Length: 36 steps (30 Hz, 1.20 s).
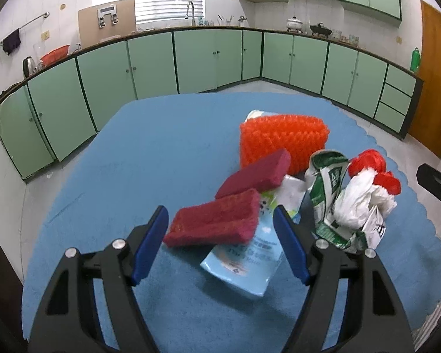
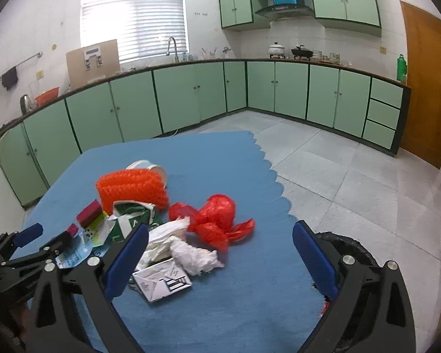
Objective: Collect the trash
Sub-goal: 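Grasp the dark red sponge with the left tool, then grasp the white plastic bag with the right tool while the left holds the sponge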
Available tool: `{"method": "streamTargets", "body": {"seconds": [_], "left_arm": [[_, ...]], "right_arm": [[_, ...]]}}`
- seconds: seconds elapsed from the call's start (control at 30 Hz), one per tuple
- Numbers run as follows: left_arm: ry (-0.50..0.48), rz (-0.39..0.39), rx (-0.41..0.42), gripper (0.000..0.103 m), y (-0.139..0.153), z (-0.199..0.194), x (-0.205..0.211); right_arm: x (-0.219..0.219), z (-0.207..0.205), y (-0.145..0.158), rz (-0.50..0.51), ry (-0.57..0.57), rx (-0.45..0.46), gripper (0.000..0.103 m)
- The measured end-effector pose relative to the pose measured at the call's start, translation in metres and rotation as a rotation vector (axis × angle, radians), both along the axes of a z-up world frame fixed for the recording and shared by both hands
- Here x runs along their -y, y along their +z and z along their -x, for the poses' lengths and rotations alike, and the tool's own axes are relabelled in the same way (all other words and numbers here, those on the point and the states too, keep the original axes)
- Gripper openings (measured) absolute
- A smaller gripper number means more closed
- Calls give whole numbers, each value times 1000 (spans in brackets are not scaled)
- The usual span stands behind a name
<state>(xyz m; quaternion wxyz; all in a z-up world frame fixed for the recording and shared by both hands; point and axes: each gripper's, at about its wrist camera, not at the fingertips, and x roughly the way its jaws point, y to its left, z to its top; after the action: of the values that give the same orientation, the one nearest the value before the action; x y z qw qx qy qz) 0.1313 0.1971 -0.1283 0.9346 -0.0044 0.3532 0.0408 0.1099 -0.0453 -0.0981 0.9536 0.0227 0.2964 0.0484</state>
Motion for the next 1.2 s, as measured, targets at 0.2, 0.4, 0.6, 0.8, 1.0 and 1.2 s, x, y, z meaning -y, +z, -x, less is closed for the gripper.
{"method": "streamTargets", "body": {"seconds": [0.2,0.4,0.6,0.8,1.0,1.2], "left_arm": [[-8,26,-19,62,-7,-10,-6],[-22,40,0,40,-7,-11,-4],[-18,52,31,29,-3,-7,-3],[-16,46,39,29,-4,-7,-1],[-17,46,39,29,-3,-8,0],[-20,46,42,29,-3,-9,0]], "right_arm": [[-7,-8,-5,11,10,-24,95],[-9,-12,-7,21,22,-33,94],[-14,-15,-13,3,66,-57,83],[-30,-14,-22,-1,124,-80,77],[-46,-21,-40,20,163,-130,75],[-50,-27,-49,3,203,-159,49]]}}
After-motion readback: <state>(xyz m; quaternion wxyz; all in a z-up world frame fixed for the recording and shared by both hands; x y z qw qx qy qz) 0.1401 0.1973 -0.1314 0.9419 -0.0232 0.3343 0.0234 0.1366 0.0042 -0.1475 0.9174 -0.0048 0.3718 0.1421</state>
